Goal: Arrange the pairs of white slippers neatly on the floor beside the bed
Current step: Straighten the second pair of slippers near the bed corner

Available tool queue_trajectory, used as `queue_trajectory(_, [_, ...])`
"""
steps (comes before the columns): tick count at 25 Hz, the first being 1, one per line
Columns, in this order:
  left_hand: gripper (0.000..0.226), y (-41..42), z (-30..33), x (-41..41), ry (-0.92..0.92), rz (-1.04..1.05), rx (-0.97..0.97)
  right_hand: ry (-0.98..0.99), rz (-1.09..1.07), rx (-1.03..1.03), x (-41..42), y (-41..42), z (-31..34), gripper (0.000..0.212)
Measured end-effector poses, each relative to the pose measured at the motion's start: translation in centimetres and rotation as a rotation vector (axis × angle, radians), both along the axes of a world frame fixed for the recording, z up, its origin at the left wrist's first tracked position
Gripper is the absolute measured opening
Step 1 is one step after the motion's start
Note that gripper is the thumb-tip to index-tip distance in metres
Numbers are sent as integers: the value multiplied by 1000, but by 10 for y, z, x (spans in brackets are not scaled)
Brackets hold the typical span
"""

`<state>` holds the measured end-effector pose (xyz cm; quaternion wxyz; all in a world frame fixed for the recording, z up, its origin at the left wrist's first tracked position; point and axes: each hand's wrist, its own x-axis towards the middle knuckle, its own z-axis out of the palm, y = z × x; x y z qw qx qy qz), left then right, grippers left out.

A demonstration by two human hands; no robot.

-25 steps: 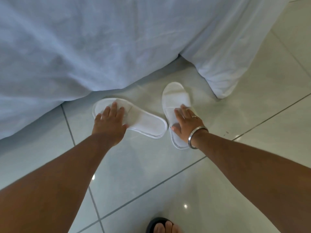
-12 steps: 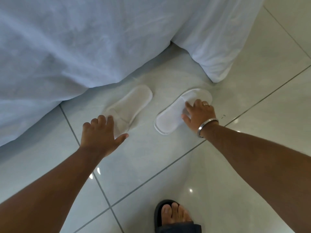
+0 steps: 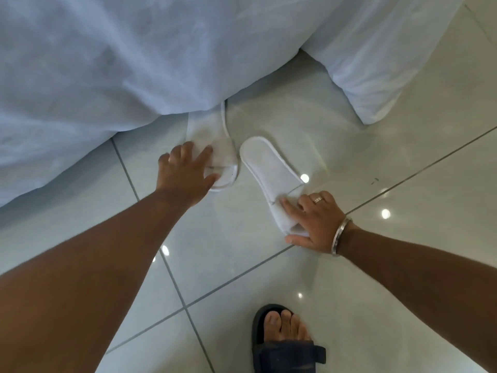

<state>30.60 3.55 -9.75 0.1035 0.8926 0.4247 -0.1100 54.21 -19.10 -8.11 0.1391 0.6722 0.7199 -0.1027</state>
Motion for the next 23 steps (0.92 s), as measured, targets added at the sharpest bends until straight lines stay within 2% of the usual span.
queue_trajectory(2, [65, 6, 1, 7, 7, -4, 18, 53, 65, 5, -16, -7, -10, 81])
queue_trajectory(6, [67, 11, -4, 0, -27, -66, 23, 143, -19, -41, -23, -13, -19, 77])
queue_trajectory(11, [71, -19, -8, -19, -88, -129, -29, 74, -124, 17, -14, 11, -20, 77])
queue_trajectory(16, [70, -86, -9, -24, -167, -242, -34, 36, -98, 4, 8, 26, -19, 74])
queue_trajectory(23, [87, -120, -6, -4, -104, -275, -52, 39, -88, -35, 30, -14, -16, 78])
